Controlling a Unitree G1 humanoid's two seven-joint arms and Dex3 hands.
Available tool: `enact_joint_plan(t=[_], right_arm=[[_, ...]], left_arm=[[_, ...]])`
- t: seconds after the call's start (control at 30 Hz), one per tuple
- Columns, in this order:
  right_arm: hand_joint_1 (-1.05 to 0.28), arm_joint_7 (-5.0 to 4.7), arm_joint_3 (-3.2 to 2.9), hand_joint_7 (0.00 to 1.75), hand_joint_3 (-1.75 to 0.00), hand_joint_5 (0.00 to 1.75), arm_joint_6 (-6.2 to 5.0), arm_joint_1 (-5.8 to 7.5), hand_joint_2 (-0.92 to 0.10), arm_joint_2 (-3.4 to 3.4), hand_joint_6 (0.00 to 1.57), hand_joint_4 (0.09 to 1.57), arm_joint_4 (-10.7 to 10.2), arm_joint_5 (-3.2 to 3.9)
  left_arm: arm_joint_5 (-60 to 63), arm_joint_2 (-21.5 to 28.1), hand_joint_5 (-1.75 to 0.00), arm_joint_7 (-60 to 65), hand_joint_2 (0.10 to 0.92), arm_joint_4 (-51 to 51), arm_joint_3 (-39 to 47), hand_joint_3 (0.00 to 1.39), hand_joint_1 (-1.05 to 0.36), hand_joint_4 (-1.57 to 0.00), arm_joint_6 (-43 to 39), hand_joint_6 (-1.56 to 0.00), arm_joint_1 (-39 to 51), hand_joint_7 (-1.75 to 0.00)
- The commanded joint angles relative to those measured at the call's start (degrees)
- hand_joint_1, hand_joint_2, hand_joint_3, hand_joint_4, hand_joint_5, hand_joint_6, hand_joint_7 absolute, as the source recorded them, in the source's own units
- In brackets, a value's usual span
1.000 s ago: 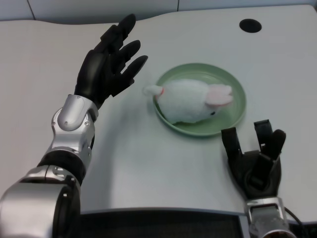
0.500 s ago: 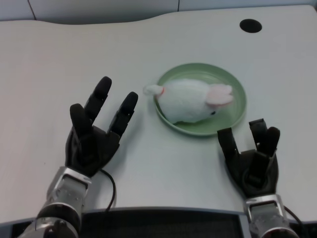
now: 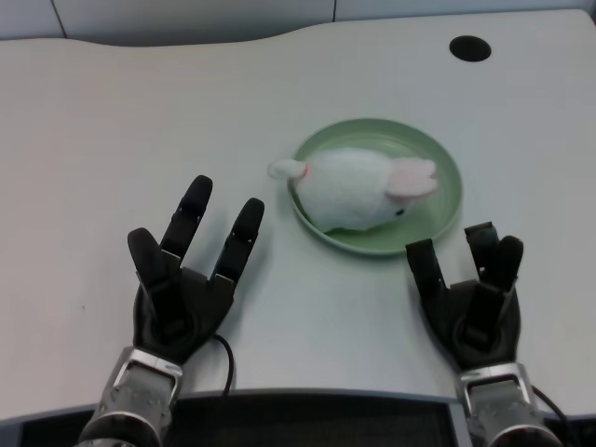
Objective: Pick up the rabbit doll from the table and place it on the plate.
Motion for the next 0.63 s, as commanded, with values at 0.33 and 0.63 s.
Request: enact_joint_plan(t=[0.33,0.63], right_arm=[[-0.56,0.10,0.28,1.60,-0.11,1.75,0.53,-2.54,-0.92,0.31,0.68,0.79,0.10,-0.16],[-0.56,0.04,0.19,1.63,-0.10,1.75,0.10,-2.54,-0.92,0.03,0.67,0.80,0.00,-0.21]], left_arm=[[0.01,-0.26,-0.03,-0.28,0.921,-0.65,0.03,0.63,-0.93,-0.07,-0.55,-0.01,0.67,0.00],[-0.68,-0.53,-0.13,2.87,0.921,-1.15,1.23,0.52,-0.84,-0.26,-2.78,-0.21,-0.11,-0.07]])
